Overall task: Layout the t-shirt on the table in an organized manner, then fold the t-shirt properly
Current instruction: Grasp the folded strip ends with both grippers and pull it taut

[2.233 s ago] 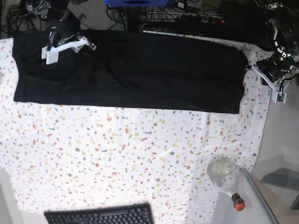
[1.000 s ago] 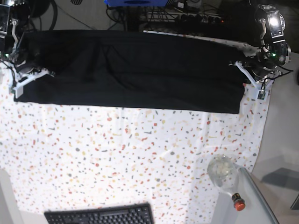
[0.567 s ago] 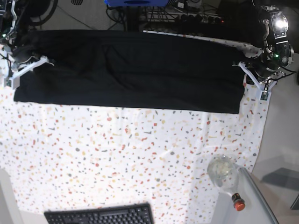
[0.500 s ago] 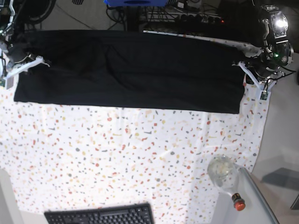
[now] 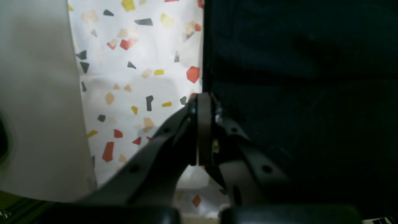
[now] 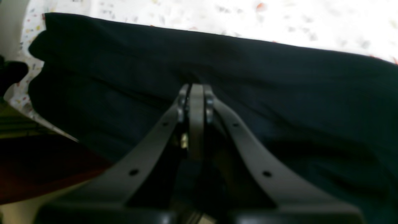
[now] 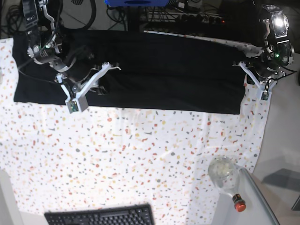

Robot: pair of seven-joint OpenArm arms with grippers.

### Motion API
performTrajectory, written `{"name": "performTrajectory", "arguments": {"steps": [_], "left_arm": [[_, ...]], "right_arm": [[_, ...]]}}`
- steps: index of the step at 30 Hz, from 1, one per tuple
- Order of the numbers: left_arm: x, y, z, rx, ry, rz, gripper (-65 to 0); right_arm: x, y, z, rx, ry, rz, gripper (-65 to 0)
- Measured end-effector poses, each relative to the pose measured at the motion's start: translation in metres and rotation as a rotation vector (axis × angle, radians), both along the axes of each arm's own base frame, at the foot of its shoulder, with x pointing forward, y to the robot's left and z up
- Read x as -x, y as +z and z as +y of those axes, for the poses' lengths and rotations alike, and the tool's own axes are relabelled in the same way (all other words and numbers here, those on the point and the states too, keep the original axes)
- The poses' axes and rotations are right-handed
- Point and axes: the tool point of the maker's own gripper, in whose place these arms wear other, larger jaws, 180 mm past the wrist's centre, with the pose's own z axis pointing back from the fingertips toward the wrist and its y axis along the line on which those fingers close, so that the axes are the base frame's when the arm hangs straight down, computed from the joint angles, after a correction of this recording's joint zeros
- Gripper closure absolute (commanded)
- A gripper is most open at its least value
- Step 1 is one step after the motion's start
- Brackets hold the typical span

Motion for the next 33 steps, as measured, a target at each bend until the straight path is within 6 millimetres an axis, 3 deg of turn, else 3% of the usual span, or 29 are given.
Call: {"name": "performTrajectory", "arguments": {"steps": [4,9,11,15,20,27,30,33], "left_arm": [[0.001,0.000,0.001,-0.001,0.002,0.001,0.0],[0.008,-0.008,0.006,-0.001,0.014,0.028,0.0],[0.009,-0.009,0.004,0.002,0.013,0.034,0.0],[0.008,-0.011,0.000,0.011,0.008,0.032,0.0],[0.006,-0.010,0.000,0.009,0.007,0.028,0.0],[0.005,-0.010,-0.004,0.019,0.009,0.022,0.0],[0.006,-0.015,-0.014,0.045,0.017,0.023,0.0],[0.007,-0.020,-0.025,0.072,0.015,0.027,0.0]], "right_arm": [[0.015,-0.046,-0.024,0.047,-0.057,0.140,0.0],[0.024,-0.059,-0.107,0.116,-0.300,0.150,0.0],[0.037,-0.070,-0.134,0.145,-0.372,0.172,0.0],[0.068,-0.099,-0.164,0.173,-0.457,0.282,0.0],[0.063,-0.093,-0.167,0.175,-0.460,0.262,0.0],[0.031,-0.044,-0.166,0.173,-0.445,0.093,0.0],[0.012,-0.042,-0.190,0.187,-0.486,0.080,0.0],[-0.004,-0.062,-0.224,0.235,-0.527,0.129,0.0]]}}
